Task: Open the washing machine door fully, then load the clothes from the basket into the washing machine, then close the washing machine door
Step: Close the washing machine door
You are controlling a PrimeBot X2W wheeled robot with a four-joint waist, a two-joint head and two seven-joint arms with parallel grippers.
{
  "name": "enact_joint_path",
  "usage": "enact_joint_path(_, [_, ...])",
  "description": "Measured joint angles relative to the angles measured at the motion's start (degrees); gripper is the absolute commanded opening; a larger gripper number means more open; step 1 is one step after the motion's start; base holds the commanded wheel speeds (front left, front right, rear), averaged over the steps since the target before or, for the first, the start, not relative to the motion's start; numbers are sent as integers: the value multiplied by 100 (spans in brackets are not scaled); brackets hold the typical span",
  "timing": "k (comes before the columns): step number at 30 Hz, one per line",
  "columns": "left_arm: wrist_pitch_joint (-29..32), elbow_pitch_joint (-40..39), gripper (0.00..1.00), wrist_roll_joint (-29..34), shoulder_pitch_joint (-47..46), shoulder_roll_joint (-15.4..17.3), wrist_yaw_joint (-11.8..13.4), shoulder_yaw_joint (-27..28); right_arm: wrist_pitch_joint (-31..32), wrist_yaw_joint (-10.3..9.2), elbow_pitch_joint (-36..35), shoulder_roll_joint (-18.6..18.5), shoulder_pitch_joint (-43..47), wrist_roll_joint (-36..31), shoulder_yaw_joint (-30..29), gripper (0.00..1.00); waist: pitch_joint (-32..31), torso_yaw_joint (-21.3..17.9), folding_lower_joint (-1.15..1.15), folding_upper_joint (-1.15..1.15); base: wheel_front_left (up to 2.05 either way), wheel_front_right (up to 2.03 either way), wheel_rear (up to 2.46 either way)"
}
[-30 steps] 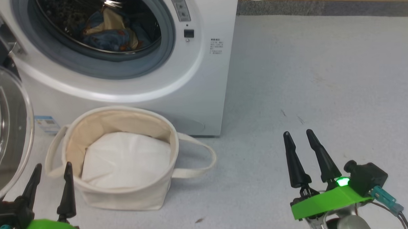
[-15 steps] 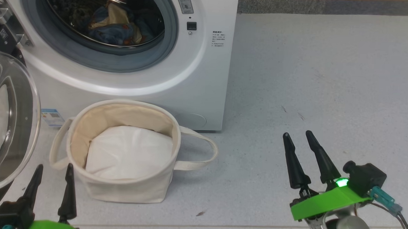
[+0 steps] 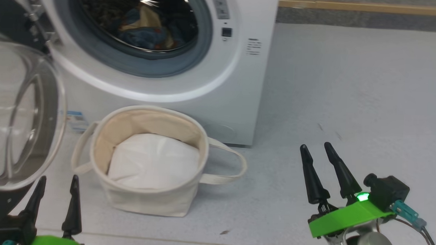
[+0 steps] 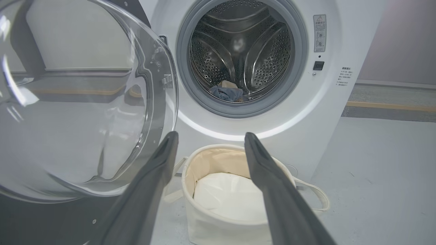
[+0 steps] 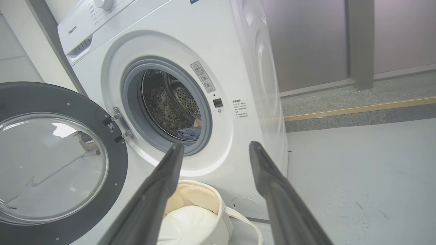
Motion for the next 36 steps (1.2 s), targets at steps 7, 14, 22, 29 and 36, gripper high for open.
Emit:
enact_joint_path(7, [-2,-2,100,-159,24,-10,9,227,-1,0,107,-2,0,110,66,100,-76,571,0,0,0,0,0])
enact_joint_path(14, [5,-35,100,-177,346,1,19,331,-34,0,227,-4,1,281,149,100,-245,1336,0,0,0,0,0])
enact_joint_path(22, [65,-179,100,-177,353,25,26,367,-75,0,309,-11,88,361,256,100,-405,2253,0,0,0,0,0])
enact_joint_path(29, [54,-247,100,-330,350,12,27,764,-4,0,380,-12,-104,359,502,100,-247,2601,0,0,0,0,0])
enact_joint_path(36, [-2,-245,100,-391,347,-77,27,1012,0,0,503,-35,-395,359,565,100,-80,2661,0,0,0,0,0])
